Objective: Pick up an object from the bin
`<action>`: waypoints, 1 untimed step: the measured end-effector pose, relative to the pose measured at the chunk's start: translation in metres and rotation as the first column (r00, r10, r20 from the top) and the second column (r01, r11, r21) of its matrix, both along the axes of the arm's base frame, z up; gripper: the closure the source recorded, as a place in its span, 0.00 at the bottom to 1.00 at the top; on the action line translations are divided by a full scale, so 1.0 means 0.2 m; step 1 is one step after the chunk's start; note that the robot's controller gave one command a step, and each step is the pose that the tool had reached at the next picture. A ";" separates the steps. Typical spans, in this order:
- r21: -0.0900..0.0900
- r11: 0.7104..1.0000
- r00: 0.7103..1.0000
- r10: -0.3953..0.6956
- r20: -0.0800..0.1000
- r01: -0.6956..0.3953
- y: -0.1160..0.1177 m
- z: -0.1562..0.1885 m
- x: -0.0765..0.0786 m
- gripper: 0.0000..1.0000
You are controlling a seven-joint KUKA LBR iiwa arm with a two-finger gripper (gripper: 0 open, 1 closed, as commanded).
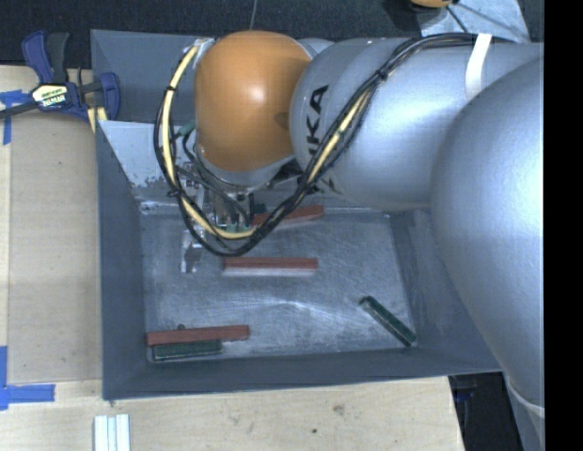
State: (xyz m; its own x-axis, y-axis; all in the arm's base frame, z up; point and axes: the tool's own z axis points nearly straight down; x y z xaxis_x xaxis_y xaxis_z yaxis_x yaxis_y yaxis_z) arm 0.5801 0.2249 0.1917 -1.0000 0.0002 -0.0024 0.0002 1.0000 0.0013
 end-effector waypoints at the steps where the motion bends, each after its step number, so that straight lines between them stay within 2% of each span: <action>1: 0.002 0.999 0.999 0.041 0.006 -0.041 -0.24 -0.27 0.07 0.00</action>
Offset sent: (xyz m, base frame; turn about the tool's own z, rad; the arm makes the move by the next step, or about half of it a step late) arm -0.0473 -0.0463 -0.0738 -0.0613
